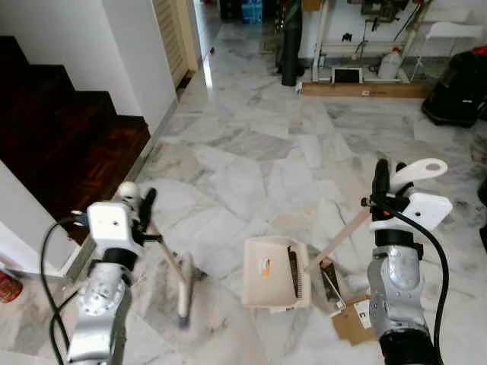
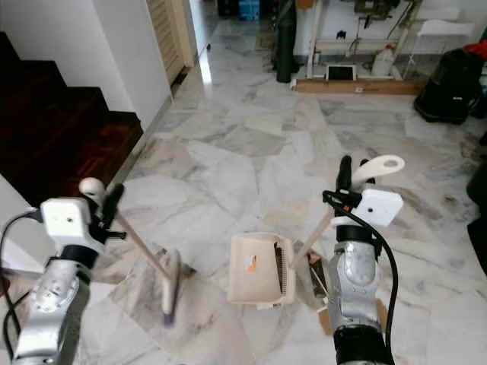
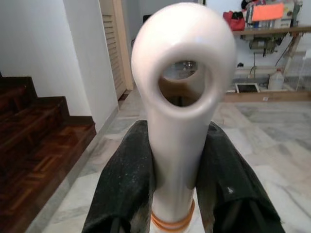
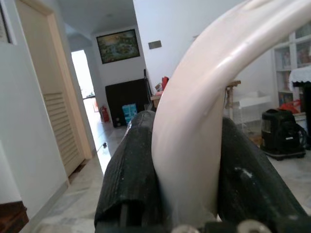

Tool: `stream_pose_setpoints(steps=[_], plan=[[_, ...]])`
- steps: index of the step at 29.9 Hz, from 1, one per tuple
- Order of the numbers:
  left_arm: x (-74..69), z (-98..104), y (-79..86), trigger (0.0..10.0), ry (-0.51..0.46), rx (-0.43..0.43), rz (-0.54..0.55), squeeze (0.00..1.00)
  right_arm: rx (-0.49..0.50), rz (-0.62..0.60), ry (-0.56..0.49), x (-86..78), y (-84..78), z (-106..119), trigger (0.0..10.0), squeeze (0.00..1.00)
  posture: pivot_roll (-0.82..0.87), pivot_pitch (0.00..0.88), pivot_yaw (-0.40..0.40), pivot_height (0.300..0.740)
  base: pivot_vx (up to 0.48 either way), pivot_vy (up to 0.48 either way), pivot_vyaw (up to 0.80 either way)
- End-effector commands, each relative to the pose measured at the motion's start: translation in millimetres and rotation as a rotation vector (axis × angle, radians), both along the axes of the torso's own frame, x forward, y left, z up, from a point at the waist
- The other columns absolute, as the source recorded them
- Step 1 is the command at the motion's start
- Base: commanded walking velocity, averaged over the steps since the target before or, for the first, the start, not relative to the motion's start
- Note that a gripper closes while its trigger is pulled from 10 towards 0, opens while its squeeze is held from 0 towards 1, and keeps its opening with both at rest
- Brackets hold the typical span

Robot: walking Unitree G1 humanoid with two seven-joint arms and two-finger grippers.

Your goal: Sweep floor

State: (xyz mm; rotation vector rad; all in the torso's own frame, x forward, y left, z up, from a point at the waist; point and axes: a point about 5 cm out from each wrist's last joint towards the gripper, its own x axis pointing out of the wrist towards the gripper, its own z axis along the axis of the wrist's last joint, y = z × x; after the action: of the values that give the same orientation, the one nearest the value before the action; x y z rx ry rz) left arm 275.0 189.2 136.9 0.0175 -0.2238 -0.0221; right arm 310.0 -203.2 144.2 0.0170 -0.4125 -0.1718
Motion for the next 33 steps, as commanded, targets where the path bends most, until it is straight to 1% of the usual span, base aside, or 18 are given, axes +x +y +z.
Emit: stream_pose_setpoints(steps=[1,2,3,8,10,11,13,16,21,22,25,29,33], plan=[[3.3,15,1.5,10.0,-0.087,0.030,0.020,0.00,0.001,0.000,-0.063,1.0,3.6,17,10.0,0.00,0.04,0.000,0.066,0.740,0.000,0.000,0.00],[4.8,16,-0.2,10.0,-0.097,0.024,0.024,0.00,-0.004,0.009,-0.057,0.7,8.0,19,10.0,0.00,0.04,0.000,0.066,0.740,0.000,0.000,0.80],[4.9,17,-1.3,10.0,-0.098,0.033,0.002,0.00,-0.013,0.031,-0.057,0.4,12.9,19,10.0,0.00,0.04,0.000,0.067,0.740,0.000,0.000,0.80],[2.2,12,2.0,10.0,-0.074,0.059,-0.009,0.00,-0.003,0.042,-0.053,-1.4,16.3,18,10.0,0.00,0.04,0.000,0.074,0.740,0.000,0.000,0.80],[-0.3,10,6.7,10.0,-0.064,0.076,-0.002,0.00,-0.004,0.068,-0.049,-2.0,21.9,19,10.0,0.00,0.05,0.000,0.080,0.740,0.000,0.000,0.80],[-0.3,10,6.7,10.0,-0.064,0.076,-0.002,0.00,-0.004,0.068,-0.049,-2.0,21.9,19,10.0,0.00,0.05,0.000,0.080,0.740,0.000,0.000,0.80],[0.5,10,12.9,10.0,-0.061,0.075,0.023,0.00,0.002,0.121,-0.053,-1.0,34.1,22,10.0,0.00,0.05,0.000,0.085,0.740,0.000,0.000,0.80],[2.0,7,16.4,10.0,-0.061,0.076,0.047,0.00,-0.006,0.155,-0.059,-0.5,42.3,26,10.0,0.00,0.04,0.000,0.076,0.740,0.000,0.000,0.80],[1.7,6,16.3,10.0,-0.060,0.062,0.063,0.00,-0.003,0.156,-0.061,-0.2,41.5,29,10.0,0.00,0.04,0.000,0.066,0.740,0.000,0.000,0.80],[1.8,2,15.0,10.0,-0.051,0.063,0.070,0.00,-0.009,0.158,-0.049,0.0,40.6,29,10.0,0.00,0.06,0.000,0.046,0.740,0.000,0.000,0.80],[0.8,0,15.7,10.0,-0.046,0.063,0.081,0.00,-0.011,0.163,-0.043,-0.8,40.6,29,10.0,0.00,0.07,0.000,0.042,0.740,0.000,0.000,0.80],[-4.9,-2,21.5,10.0,-0.044,0.067,0.113,0.00,-0.028,0.193,-0.038,-3.8,47.3,30,10.0,0.00,0.09,0.000,0.036,0.740,0.000,0.000,0.80],[-4.5,-1,22.4,10.0,-0.045,0.070,0.120,0.00,-0.019,0.205,-0.037,-0.8,51.5,33,10.0,0.00,0.10,0.000,0.034,0.740,0.000,0.000,0.80]])
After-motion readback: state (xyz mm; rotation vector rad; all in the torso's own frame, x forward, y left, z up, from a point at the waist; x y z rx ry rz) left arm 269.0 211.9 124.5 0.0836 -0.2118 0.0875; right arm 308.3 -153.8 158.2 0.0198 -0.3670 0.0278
